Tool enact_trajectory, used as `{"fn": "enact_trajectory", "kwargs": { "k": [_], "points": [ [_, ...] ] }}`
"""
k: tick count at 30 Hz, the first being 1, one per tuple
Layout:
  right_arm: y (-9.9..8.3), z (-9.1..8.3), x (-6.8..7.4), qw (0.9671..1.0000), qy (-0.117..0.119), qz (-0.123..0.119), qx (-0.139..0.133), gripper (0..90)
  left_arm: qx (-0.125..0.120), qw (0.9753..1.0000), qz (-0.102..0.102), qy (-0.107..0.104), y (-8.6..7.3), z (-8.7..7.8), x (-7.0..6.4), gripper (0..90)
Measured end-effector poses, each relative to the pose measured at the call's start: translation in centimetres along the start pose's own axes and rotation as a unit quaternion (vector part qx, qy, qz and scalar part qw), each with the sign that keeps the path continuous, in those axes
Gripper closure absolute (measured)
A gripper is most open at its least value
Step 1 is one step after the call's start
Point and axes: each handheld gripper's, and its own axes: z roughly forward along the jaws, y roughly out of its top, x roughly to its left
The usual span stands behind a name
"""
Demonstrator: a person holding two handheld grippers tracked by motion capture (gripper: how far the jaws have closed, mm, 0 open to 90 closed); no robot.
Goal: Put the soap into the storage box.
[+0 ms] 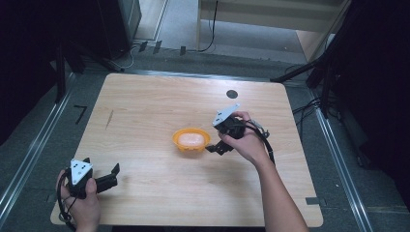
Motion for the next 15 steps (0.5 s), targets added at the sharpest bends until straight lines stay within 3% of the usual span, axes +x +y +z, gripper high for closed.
{"fn": "enact_trajectory", "kwargs": {
  "k": [15],
  "points": [
    [-4.3,-1.7,0.2,0.9987,-0.027,0.042,-0.01,4.5,0.0,1.0,0.002,0.0,0.0,0.0,-0.1,0.0]
  ]
}}
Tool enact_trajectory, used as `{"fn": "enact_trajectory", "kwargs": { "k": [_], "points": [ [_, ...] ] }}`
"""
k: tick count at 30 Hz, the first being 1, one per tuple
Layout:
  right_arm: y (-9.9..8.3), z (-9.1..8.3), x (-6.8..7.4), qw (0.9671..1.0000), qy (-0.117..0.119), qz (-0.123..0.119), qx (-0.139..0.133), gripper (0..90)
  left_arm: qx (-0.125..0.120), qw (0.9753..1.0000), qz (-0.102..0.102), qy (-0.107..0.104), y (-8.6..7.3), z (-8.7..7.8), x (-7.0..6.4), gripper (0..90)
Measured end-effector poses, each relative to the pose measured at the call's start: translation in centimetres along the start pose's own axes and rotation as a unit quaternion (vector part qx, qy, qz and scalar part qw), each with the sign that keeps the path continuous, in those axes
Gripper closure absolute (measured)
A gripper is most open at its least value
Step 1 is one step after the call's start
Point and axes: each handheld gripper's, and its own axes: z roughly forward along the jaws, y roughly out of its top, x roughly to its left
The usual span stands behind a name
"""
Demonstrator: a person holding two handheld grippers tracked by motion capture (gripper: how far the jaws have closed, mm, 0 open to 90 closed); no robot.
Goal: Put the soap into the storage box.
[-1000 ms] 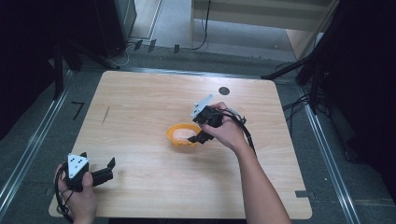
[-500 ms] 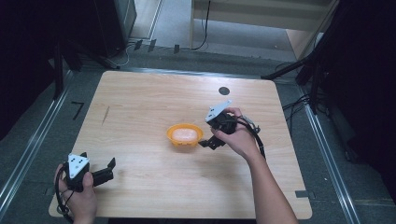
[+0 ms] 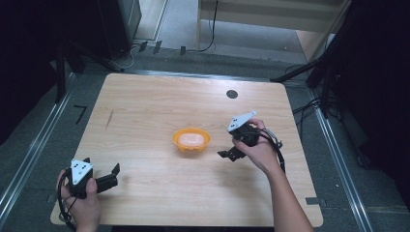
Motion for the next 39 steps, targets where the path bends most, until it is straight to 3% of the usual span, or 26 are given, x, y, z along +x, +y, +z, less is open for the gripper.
{"fn": "enact_trajectory", "kwargs": {
  "k": [14,39],
  "points": [
    [-4.2,-2.1,0.3,0.998,-0.041,0.043,-0.022,3.5,-0.001,1.0,0.001,0.002,0.0,0.0,-0.1,0.0],
    [-10.1,-4.5,1.5,0.9933,-0.069,0.086,-0.035,3.6,0.0,1.0,0.009,0.003,0.0,0.0,-0.1,0.0]
  ]
}}
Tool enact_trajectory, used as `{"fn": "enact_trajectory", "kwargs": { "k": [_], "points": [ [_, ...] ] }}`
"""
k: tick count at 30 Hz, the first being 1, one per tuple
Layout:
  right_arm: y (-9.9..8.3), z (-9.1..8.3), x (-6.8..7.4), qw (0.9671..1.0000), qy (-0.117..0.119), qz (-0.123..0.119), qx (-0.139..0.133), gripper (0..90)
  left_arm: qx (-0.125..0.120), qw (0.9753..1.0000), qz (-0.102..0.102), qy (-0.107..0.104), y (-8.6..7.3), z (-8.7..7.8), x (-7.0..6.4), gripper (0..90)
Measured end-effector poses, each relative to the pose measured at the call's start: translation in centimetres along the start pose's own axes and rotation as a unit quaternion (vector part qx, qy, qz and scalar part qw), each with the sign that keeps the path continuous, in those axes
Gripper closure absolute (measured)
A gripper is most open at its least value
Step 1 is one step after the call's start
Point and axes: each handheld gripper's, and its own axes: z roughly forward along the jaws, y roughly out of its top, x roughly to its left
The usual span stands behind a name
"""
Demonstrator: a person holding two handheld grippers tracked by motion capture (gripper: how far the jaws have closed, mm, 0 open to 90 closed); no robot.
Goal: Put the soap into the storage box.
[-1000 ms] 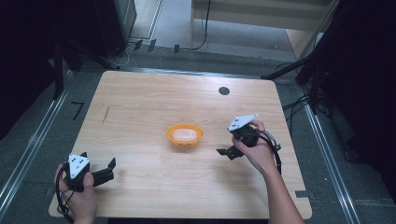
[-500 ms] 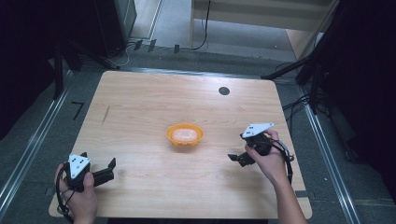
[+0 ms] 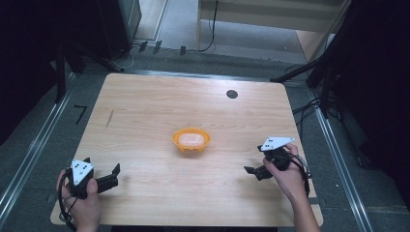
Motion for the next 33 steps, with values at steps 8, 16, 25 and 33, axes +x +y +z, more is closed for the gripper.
{"fn": "enact_trajectory", "kwargs": {
  "k": [8,16,25,33],
  "points": [
    [-1.9,-1.0,-0.1,0.9997,-0.012,0.017,-0.013,4.1,0.0,1.0,0.002,0.001,0.0,0.0,0.0,0.0],
    [-4.2,-2.2,-0.4,0.9987,-0.028,0.037,-0.023,5.3,0.002,1.0,0.003,0.002,0.0,0.0,-0.1,0.0],
    [-6.8,-3.4,-0.1,0.9965,-0.045,0.061,-0.033,5.9,0.003,1.0,0.007,0.003,0.0,0.1,-0.2,0.0],
    [-10.0,-4.4,0.2,0.9935,-0.058,0.085,-0.048,6.2,0.002,0.9999,0.009,0.006,0.0,0.0,-0.3,0.0]
  ]
}}
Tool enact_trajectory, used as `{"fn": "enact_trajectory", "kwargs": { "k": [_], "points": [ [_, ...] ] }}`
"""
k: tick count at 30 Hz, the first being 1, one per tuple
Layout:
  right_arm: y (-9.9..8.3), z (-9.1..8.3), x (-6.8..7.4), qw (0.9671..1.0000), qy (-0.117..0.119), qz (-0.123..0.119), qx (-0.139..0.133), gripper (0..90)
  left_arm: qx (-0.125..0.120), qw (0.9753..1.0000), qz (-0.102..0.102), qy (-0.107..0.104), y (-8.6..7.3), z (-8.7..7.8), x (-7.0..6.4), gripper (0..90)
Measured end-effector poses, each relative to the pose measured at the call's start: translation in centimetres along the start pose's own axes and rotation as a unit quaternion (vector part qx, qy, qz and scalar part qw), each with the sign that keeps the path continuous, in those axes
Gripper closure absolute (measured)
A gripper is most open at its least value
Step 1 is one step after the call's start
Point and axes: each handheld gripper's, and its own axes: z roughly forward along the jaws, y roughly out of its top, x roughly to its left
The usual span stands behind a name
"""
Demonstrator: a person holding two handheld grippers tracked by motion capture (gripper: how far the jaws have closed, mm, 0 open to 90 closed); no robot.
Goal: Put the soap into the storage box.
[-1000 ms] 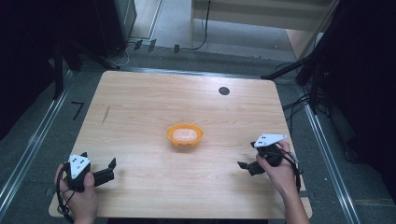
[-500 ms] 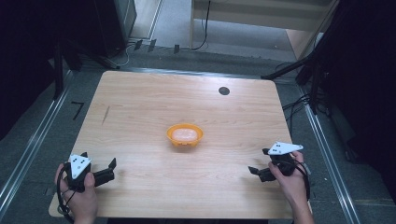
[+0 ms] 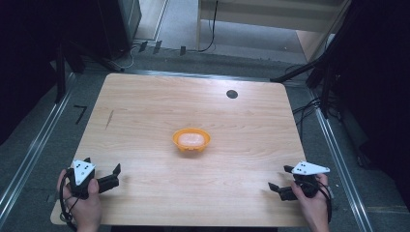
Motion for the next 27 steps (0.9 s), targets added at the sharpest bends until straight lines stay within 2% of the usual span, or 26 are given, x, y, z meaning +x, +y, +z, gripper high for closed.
{"fn": "enact_trajectory", "kwargs": {
  "k": [7,13,16,23,27],
  "points": [
    [-1.7,-1.3,0.2,0.9999,-0.008,0.009,-0.012,6.2,0.0,1.0,0.003,0.002,0.0,0.0,-0.1,0.0],
    [-3.2,-2.9,-0.3,0.9985,-0.039,0.022,-0.031,6.2,0.003,1.0,0.002,0.002,0.0,0.0,-0.1,0.0],
    [-4.0,-3.5,-0.7,0.9978,-0.043,0.031,-0.041,6.2,0.003,1.0,0.001,0.003,0.0,0.1,-0.1,0.0],
    [-5.0,-4.0,-1.2,0.9954,-0.051,0.05,-0.064,6.2,0.011,0.9999,0.007,0.004,0.1,0.2,-0.2,0.0],
    [-5.0,-3.6,-0.9,0.9958,-0.055,0.039,-0.063,6.3,0.015,0.9998,0.013,0.007,0.1,0.3,-0.4,0.0]
  ]
}}
